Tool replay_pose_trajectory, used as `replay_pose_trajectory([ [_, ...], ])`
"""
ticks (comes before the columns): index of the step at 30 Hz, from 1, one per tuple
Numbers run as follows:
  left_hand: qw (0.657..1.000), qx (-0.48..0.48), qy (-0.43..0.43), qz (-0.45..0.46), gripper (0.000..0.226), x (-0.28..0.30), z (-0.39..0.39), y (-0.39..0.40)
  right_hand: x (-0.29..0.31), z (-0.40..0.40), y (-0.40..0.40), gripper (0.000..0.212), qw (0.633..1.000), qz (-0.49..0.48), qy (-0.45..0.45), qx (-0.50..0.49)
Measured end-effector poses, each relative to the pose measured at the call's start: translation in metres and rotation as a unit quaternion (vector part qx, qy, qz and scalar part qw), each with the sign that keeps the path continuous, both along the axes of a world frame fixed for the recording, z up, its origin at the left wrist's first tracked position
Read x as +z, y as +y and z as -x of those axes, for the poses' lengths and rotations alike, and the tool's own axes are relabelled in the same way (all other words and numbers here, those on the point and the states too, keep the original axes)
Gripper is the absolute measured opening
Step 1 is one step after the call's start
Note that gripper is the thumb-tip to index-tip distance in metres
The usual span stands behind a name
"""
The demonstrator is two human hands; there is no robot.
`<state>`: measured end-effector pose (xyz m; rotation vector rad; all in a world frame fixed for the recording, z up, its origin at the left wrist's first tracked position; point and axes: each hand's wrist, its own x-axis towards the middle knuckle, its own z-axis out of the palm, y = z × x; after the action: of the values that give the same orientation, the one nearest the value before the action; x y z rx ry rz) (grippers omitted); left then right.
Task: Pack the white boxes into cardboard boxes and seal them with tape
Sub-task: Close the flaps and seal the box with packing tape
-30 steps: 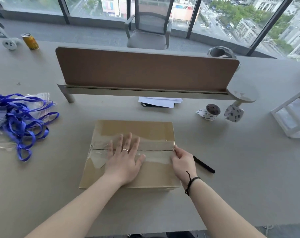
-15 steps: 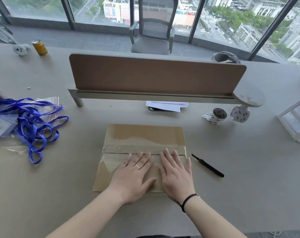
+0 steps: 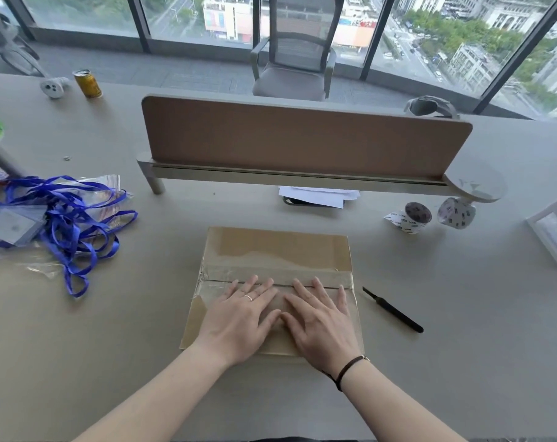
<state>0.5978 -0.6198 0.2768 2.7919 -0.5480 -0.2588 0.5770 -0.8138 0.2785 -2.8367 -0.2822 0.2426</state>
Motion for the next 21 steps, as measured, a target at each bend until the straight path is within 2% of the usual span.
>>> replay_pose_trajectory([
  [5, 1.0, 0.027, -0.005, 0.004, 0.094, -0.003, 0.001, 0.006, -0.006, -0.002, -0.009, 0.038, 0.994, 0.029, -0.106, 0.015],
  [10, 0.999, 0.044, -0.006, -0.015, 0.082, -0.002, -0.002, 0.019, -0.007, 0.0, -0.018, 0.037, 0.99, 0.041, -0.131, 0.018],
  [14, 0.998, 0.03, 0.005, -0.046, 0.074, -0.003, 0.002, 0.018, -0.004, -0.003, 0.0, 0.047, 0.996, 0.026, -0.072, 0.035],
  [17, 0.998, 0.031, -0.007, -0.06, 0.065, -0.001, 0.002, 0.021, -0.004, -0.009, 0.009, 0.07, 0.998, -0.004, -0.008, 0.067],
  [19, 0.997, 0.045, 0.007, -0.059, 0.066, 0.003, 0.002, 0.024, -0.001, -0.013, 0.004, 0.083, 0.997, -0.007, 0.025, 0.068],
  [21, 0.997, 0.064, 0.013, -0.037, 0.072, 0.005, 0.002, 0.028, 0.003, -0.013, -0.007, 0.081, 0.998, 0.001, 0.032, 0.058],
])
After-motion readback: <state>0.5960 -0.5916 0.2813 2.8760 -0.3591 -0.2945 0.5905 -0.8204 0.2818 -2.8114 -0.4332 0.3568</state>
